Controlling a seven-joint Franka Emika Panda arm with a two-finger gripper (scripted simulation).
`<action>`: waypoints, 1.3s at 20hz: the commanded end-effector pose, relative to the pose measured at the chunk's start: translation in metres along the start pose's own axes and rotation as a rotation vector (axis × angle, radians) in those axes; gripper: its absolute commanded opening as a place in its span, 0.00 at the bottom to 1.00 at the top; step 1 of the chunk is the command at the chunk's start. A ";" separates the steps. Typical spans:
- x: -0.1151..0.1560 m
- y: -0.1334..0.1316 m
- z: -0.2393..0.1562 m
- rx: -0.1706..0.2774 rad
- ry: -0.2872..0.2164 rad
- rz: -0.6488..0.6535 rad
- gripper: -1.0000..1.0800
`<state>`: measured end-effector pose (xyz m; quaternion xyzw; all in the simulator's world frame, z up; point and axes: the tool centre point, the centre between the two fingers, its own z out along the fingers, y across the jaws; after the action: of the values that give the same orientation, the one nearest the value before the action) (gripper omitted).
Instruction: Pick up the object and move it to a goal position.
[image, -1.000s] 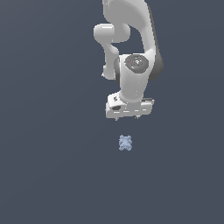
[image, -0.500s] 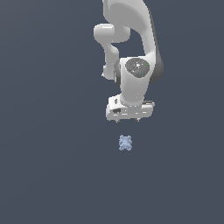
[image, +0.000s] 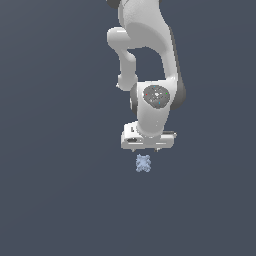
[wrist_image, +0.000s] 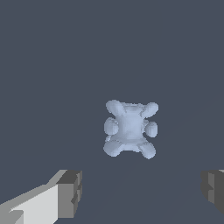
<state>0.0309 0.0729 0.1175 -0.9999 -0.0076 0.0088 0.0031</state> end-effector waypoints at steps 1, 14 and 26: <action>0.010 0.001 0.010 -0.002 0.007 0.022 0.96; 0.025 0.002 0.028 -0.006 0.016 0.056 0.96; 0.026 0.003 0.075 -0.006 0.018 0.058 0.96</action>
<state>0.0548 0.0709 0.0464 -0.9998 0.0212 0.0009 -0.0001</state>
